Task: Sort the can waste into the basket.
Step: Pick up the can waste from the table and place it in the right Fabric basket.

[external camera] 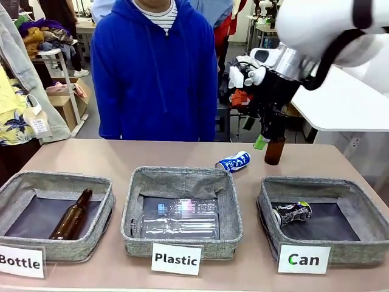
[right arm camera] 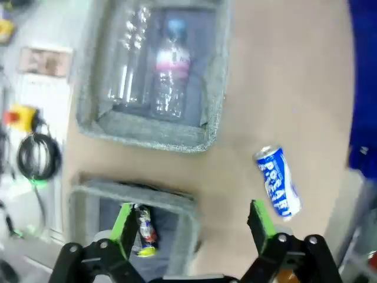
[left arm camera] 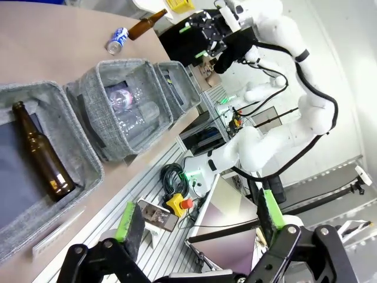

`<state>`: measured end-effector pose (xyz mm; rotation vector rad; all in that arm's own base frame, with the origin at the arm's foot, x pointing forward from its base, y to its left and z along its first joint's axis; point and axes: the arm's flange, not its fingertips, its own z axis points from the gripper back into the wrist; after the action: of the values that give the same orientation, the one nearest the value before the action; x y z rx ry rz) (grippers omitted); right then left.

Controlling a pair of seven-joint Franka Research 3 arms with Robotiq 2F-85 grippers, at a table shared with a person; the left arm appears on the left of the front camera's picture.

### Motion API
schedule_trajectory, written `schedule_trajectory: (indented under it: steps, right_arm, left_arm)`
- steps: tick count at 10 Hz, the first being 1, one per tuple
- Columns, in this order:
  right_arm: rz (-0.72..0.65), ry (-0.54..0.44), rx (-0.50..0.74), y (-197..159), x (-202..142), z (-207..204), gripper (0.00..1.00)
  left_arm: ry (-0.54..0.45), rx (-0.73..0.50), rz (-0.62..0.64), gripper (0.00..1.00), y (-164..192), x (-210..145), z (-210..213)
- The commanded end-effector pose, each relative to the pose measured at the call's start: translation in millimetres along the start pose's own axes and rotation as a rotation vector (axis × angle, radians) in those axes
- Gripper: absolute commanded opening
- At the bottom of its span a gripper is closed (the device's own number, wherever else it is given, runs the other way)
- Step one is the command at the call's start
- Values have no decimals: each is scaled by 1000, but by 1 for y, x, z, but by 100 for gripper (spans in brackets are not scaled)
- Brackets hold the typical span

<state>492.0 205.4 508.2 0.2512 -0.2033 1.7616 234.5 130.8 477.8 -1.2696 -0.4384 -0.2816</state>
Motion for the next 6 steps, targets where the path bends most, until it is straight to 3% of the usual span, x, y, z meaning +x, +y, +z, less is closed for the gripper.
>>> schedule_trajectory:
  steps: [1, 2, 3, 4, 5, 6]
  right_arm:
    - [476, 155, 27, -31, -24, -4, 100]
    - [508, 182, -4, -47, -33, -7, 100]
    - [389, 98, -114, -52, -34, -6, 100]
    - [63, 104, -263, -47, -34, -2, 100]
    - [378, 137, 12, -46, -30, -13, 100]
    - [378, 137, 12, -46, -30, -13, 100]
  left_arm:
    - [-12, -18, 2, 100, -4, 1, -1]
    - [-12, -18, 2, 100, -4, 1, -1]
    - [-12, -18, 2, 100, -4, 1, -1]
    - [-12, -18, 2, 100, -4, 1, -1]
    - [-12, -18, 2, 100, -4, 1, -1]
    - [-12, -18, 2, 100, -4, 1, -1]
